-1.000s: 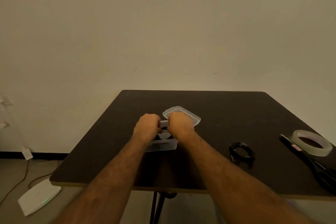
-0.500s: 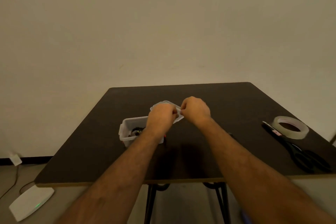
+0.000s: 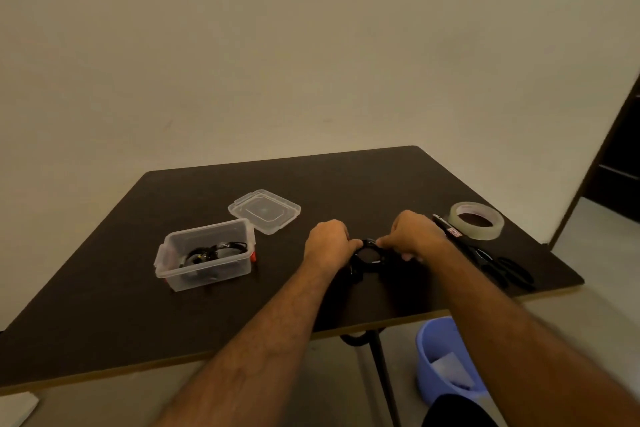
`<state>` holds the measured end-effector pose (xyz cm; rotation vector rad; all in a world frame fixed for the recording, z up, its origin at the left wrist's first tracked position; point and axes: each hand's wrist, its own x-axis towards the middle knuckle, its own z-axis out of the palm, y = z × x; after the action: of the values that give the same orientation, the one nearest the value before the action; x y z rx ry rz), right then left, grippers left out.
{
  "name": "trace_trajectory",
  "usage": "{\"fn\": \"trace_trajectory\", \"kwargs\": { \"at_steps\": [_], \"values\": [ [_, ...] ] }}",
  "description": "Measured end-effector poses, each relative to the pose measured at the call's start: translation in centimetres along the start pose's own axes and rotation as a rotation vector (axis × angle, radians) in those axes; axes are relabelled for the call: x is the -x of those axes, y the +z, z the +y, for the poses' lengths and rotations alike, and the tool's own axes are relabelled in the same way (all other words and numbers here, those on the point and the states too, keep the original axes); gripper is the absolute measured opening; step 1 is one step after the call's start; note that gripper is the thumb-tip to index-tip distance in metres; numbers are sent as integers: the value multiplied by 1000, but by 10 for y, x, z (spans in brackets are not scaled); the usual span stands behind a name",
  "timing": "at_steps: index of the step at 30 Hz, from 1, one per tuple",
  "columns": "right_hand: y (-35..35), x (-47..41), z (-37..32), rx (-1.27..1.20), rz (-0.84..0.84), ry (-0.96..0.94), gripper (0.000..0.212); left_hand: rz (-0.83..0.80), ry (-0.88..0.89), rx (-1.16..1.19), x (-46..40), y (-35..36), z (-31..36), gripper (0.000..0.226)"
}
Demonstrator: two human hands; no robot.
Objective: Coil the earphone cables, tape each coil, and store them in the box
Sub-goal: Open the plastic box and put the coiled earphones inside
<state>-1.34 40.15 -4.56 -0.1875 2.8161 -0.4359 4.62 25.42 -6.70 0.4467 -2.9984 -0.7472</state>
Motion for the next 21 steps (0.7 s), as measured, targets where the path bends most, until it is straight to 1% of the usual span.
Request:
{"fn": "trace_trajectory", "kwargs": {
  "at_steps": [3, 8, 12, 14, 16, 21],
  "values": [
    [11, 2, -4, 31, 26, -18, 27, -11, -28, -1, -1, 7, 5, 27],
    [23, 7, -17, 24, 129, -51, 10, -2, -78, 75, 0, 11, 2, 27],
    [23, 10, -22, -53, 158, -69, 11, -37, -127, 265, 3, 7, -8, 18],
    [20, 14, -27, -103, 173, -88, 9, -45, -157, 416, 6, 2, -13, 18],
    [15, 18, -34, -147, 195, -114, 8, -17, -180, 555, 10, -4, -17, 17],
    [0, 26, -64, -233, 280, -232, 9, 86, -136, 702, 16, -38, -30, 16]
  ]
}}
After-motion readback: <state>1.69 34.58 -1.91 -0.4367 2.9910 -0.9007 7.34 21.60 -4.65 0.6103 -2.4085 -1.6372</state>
